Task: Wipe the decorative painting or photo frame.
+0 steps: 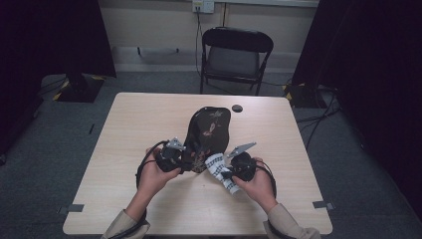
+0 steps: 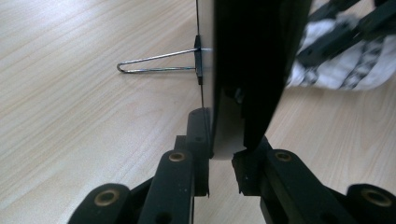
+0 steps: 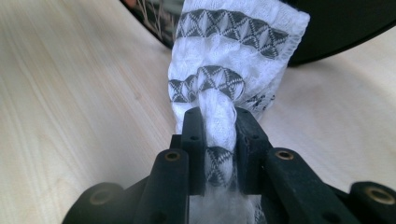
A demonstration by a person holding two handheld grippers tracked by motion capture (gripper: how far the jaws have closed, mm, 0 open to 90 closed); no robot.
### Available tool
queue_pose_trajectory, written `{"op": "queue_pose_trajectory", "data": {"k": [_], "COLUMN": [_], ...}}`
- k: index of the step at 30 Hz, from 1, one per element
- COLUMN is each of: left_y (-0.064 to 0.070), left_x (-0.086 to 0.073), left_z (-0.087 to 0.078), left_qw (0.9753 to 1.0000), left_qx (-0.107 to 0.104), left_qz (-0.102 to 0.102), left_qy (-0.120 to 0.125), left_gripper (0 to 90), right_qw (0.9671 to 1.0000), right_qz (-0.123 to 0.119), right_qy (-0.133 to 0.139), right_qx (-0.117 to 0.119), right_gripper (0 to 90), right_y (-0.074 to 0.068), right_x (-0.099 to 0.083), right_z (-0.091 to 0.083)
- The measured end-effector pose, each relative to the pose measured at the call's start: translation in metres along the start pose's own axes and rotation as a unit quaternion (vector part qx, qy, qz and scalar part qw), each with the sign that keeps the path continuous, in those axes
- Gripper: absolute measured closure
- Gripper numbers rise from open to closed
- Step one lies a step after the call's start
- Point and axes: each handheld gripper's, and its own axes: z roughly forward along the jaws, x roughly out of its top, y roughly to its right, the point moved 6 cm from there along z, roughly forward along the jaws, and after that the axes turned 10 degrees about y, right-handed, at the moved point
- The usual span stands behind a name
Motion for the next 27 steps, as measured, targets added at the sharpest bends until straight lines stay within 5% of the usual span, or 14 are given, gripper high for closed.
{"op": "queue_pose_trajectory", "data": {"k": [13,18,27], "left_y": [0.000,0.000,0.002], "left_x": [0.000,0.000,0.001], "left_z": [0.000,0.000,0.001], "left_qw": [1.0000,1.0000,1.0000], "left_qx": [0.001,0.001,0.001], "left_qz": [-0.002,-0.004,-0.006], "left_qy": [0.000,0.001,0.002], "left_gripper": [78.6,78.7,78.7], "right_qw": [0.9982,0.9953,0.9906], "right_qz": [-0.029,-0.051,-0.080], "right_qy": [0.048,0.072,0.102], "right_qx": [-0.022,-0.039,-0.044], "right_gripper": [77.2,77.2,77.2], "right_y": [0.005,0.006,-0.008], "right_x": [0.060,0.096,0.148], "right_z": [-0.058,-0.091,-0.118]}}
